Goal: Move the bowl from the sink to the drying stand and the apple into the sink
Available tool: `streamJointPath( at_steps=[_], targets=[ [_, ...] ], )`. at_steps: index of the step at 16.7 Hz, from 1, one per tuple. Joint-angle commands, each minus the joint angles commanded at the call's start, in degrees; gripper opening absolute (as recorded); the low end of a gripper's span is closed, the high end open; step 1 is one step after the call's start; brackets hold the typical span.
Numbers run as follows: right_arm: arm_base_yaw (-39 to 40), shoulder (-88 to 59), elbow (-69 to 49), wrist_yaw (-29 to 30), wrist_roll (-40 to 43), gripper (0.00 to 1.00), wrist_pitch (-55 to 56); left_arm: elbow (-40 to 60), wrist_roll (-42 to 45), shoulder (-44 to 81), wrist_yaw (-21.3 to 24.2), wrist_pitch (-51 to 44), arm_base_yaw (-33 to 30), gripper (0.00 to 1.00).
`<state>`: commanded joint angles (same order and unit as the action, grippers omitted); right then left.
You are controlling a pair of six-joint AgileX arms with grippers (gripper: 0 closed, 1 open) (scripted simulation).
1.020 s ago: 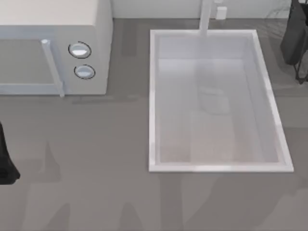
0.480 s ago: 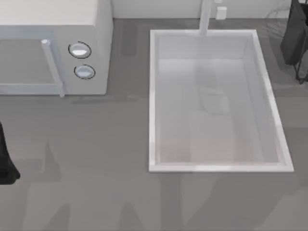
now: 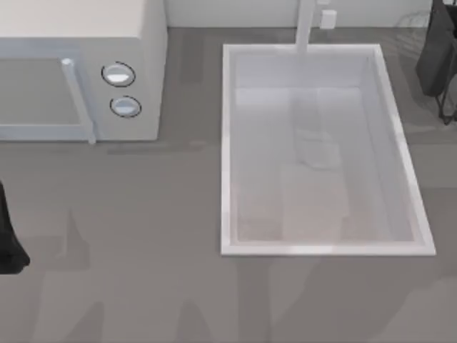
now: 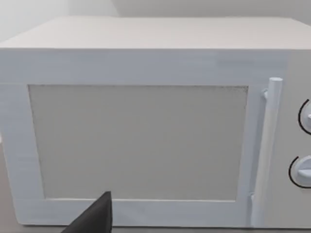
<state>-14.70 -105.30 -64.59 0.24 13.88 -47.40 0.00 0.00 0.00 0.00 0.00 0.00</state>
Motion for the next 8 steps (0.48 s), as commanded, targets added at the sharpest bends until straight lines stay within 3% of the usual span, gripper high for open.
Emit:
streamJointPath(
  at_steps=[8],
  targets=[
    [-0.19,5.88,-12.66,0.01,0.16,0.0,-19.45,0.0,0.0,0.0,0.0,0.0,0.0,1.0]
  ],
)
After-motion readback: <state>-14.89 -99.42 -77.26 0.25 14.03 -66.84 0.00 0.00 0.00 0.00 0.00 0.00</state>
